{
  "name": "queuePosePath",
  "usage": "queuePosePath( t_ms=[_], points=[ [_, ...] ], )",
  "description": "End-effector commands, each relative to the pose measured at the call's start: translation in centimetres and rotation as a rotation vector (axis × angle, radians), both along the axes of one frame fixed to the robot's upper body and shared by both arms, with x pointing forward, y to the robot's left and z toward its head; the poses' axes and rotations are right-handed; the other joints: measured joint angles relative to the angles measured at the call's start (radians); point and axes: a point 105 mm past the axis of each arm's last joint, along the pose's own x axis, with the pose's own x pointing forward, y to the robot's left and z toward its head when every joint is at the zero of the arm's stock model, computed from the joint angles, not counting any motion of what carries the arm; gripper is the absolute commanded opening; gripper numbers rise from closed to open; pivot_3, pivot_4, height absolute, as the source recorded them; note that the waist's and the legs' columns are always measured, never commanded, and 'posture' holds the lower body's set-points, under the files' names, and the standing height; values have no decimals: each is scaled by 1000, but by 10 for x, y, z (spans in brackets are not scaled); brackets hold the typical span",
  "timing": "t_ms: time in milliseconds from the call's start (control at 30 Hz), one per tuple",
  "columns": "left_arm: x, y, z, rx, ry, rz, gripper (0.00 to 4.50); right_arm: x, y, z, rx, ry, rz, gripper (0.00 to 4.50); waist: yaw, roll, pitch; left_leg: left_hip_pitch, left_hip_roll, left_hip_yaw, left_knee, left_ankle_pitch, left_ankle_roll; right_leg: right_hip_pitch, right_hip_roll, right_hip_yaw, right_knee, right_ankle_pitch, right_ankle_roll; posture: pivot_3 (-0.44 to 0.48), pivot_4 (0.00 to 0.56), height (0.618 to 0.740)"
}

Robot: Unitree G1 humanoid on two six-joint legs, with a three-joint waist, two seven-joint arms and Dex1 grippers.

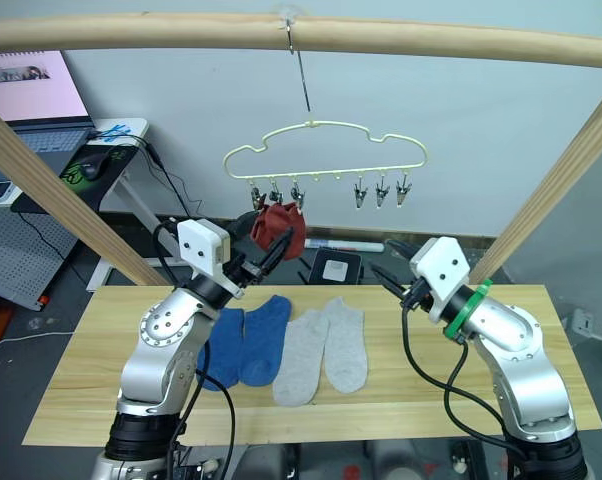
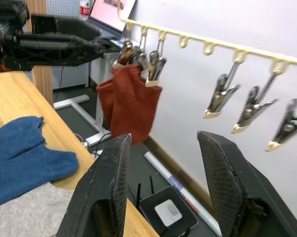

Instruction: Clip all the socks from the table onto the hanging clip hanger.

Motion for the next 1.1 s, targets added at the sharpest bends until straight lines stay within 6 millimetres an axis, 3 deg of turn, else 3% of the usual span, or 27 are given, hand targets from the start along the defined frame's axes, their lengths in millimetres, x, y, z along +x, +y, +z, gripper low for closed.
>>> queuePosePath(
  t_ms=[33, 133, 1100],
  points=[
    [3, -3, 9, -23, -41, 23, 2804, -8, -1, 13, 7, -50, 12, 2265, -1, 0, 0, 0, 0, 0, 0, 0, 0, 0, 0, 0, 0, 0, 0, -96, 162, 740],
    [8, -7, 6, -26, -36, 35, 1976, -11, -1, 11, 3, -39, 11, 2265, -1, 0, 0, 0, -1, 0, 1, 0, 0, 0, 2, 0, 0, 1, -1, -105, 168, 740],
    [53, -26, 8, -86, -21, 64, 1976, -22, -3, 14, 4, 7, -1, 2265, -9, 0, 0, 0, -1, 0, 2, 0, 0, 1, 4, 0, 0, 1, -1, -169, 212, 740]
  ],
)
